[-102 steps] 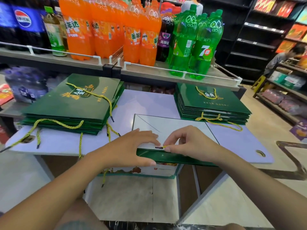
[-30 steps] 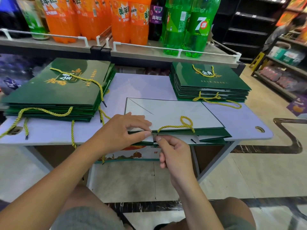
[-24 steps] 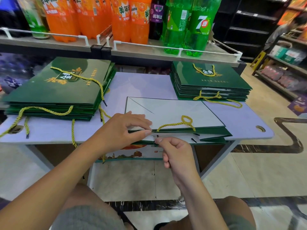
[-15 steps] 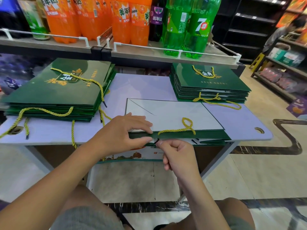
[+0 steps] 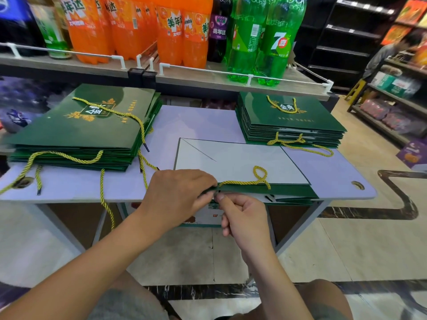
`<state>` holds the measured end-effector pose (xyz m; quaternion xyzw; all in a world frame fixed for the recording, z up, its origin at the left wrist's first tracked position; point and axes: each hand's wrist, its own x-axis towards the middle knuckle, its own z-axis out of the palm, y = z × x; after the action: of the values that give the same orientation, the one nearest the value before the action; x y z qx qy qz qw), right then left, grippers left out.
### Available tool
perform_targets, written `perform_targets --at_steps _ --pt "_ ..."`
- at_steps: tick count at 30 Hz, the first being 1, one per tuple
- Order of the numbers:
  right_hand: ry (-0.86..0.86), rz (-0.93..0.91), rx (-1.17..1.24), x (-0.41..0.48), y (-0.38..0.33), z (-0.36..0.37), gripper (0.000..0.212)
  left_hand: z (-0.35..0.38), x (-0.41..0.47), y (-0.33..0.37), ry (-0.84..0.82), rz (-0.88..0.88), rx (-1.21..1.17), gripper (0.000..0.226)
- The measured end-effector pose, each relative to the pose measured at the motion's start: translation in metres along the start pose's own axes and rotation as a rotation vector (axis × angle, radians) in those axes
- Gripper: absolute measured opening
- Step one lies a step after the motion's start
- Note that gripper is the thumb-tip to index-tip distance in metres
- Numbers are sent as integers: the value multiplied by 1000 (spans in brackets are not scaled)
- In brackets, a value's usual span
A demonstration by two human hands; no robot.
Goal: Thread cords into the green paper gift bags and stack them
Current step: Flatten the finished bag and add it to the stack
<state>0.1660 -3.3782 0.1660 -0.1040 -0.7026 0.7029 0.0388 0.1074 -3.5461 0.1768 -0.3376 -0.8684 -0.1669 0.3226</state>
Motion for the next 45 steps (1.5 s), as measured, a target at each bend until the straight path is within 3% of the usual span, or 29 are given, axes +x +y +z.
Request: perform_targets --at_steps 6,17,24,28,31,33,35,36,40,45 --pt "3 -24 -20 0 0 1 16 5 0 -2 113 51 61 4" --pt "-15 -18 -124 1 -2 -6 18 9 -1 -7 157 33 0 9" --pt "-126 -2 -111 -9 -2 -10 28 11 0 -6 160 2 -26 13" --pt "-113 -220 -545 -12 -21 -26 42 8 -2 -8 106 16 -27 8" --pt "-29 -519 -835 7 -58 -49 28 4 -1 -12 44 54 -13 13" --pt "-159 -630 -1085 31 -84 -60 21 3 1 -15 5 58 -17 20" --pt "-399 -612 -1302 62 -98 -66 31 3 2 -16 -5 63 -16 23" --pt "-494 -578 -1353 74 -102 -67 26 3 2 -16 1 65 -20 22" --pt "-680 -419 -1337 103 -115 -58 15 4 1 -16 32 69 -22 21" --pt "-695 -372 -1215 123 -124 -42 16 3 0 -16 3 57 -5 22"
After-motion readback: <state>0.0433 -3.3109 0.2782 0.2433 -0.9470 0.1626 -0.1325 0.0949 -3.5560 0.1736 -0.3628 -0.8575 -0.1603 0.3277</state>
